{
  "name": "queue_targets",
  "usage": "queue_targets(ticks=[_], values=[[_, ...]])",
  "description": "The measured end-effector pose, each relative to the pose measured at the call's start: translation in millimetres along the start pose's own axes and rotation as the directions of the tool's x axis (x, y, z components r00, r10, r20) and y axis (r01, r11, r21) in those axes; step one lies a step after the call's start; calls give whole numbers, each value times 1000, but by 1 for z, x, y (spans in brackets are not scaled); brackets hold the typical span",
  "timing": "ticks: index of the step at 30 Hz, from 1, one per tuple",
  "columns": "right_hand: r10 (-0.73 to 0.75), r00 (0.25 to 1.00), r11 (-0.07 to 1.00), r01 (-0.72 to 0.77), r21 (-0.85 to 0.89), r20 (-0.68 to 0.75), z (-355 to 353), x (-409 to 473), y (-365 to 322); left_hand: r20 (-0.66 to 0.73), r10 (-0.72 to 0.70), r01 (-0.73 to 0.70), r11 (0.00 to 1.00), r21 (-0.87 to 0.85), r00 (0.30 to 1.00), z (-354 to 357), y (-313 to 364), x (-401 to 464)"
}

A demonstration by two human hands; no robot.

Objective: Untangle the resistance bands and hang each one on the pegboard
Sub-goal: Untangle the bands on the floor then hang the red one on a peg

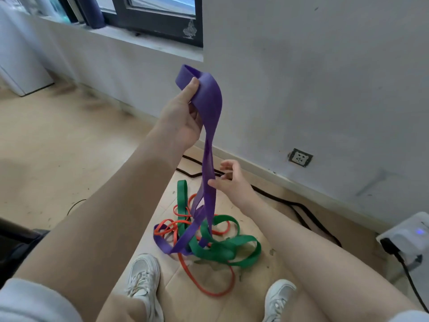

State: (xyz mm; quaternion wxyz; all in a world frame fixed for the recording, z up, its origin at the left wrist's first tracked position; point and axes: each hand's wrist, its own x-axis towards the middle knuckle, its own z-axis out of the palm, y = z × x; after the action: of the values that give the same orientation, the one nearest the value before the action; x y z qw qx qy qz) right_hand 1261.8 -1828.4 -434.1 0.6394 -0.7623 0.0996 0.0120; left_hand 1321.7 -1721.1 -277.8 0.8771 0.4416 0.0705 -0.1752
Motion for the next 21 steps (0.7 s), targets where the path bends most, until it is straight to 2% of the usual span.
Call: queue_targets(ticks=[1,3,6,9,11,12,14,15,17,18,19,21], values=[[8,1000,1000,-8,2,4,1,3,-1,9,-11,11,1000,-9,1000,0,1,1],[9,993,1000,-8,-9,120,4,8,-1,54,-35,35,999,-2,998,0,5,2],[-47,978,996,60,-60,202,8,17,-3,97,-49,45,998,43,994,-4,8,5],[19,994,998,-12,-61,112,9,19,0,25,-11,13,998,-59,1000,-20,4,22],[54,997,997,-58,-59,-56,7,19,9,2,-6,6,991,-135,1000,-42,-4,37],[80,986,996,-85,-27,-145,5,18,11,0,-33,33,996,-81,999,-56,-13,43],[128,961,990,-112,80,-244,4,20,7,-28,-119,122,968,220,993,-82,-47,51],[133,961,987,-107,118,-242,4,23,2,-42,-167,171,915,366,985,-94,-68,51],[150,965,974,-106,202,-215,8,30,-10,-26,-284,252,804,539,959,-111,-103,47],[176,962,960,-121,254,-209,10,34,-17,6,-316,243,743,624,949,-117,-115,45],[208,955,945,-141,295,-209,11,40,-22,67,-314,166,656,737,947,-121,-120,39],[266,939,916,-177,360,-216,7,46,-30,191,-192,-57,543,838,963,-128,-123,32]])
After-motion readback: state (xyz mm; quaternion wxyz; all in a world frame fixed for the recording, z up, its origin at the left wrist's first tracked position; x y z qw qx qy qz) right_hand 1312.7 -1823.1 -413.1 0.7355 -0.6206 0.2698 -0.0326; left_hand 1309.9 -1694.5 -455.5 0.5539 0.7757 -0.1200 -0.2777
